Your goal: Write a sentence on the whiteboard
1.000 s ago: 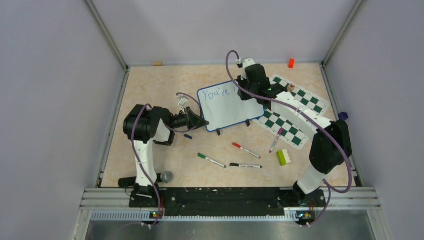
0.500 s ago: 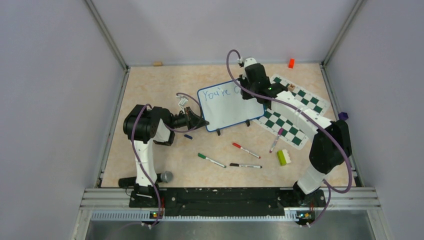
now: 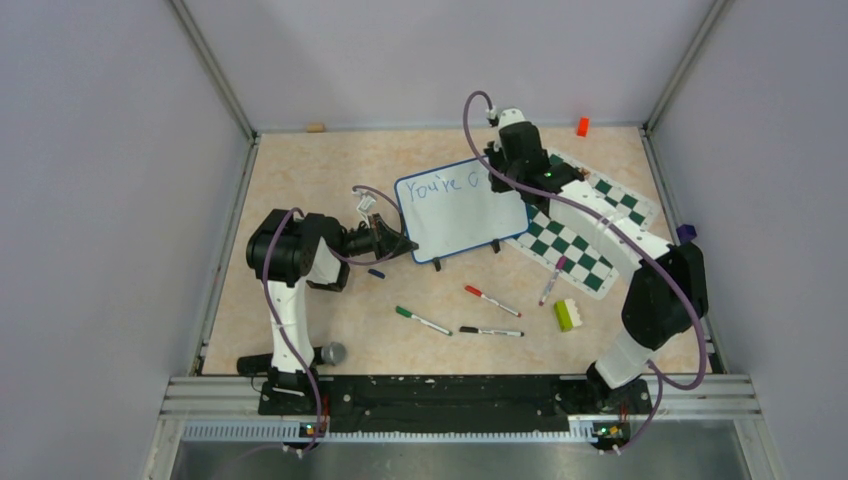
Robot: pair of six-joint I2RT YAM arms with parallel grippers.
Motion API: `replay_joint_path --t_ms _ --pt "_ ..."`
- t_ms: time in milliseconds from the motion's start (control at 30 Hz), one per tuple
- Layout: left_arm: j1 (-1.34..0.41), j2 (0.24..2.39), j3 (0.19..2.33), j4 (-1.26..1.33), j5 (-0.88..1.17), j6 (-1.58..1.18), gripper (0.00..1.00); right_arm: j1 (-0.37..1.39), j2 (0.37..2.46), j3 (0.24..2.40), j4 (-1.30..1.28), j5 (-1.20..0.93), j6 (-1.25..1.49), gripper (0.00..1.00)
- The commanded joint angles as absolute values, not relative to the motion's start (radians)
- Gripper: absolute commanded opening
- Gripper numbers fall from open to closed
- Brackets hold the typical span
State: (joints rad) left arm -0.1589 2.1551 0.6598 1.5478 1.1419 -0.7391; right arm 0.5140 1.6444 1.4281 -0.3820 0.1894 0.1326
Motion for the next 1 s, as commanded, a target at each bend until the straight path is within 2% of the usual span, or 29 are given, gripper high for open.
replay_joint_path --t_ms 0,967 --pt "-0.164 2.124 0.649 1.620 1.204 -0.724 0.05 0.497 1.606 1.444 -0.342 0.182 0.145 0.00" --pt "-0.164 2.128 0.652 1.620 1.204 -0.723 0.05 0.489 1.641 1.432 -0.366 0.087 0.141 0.00"
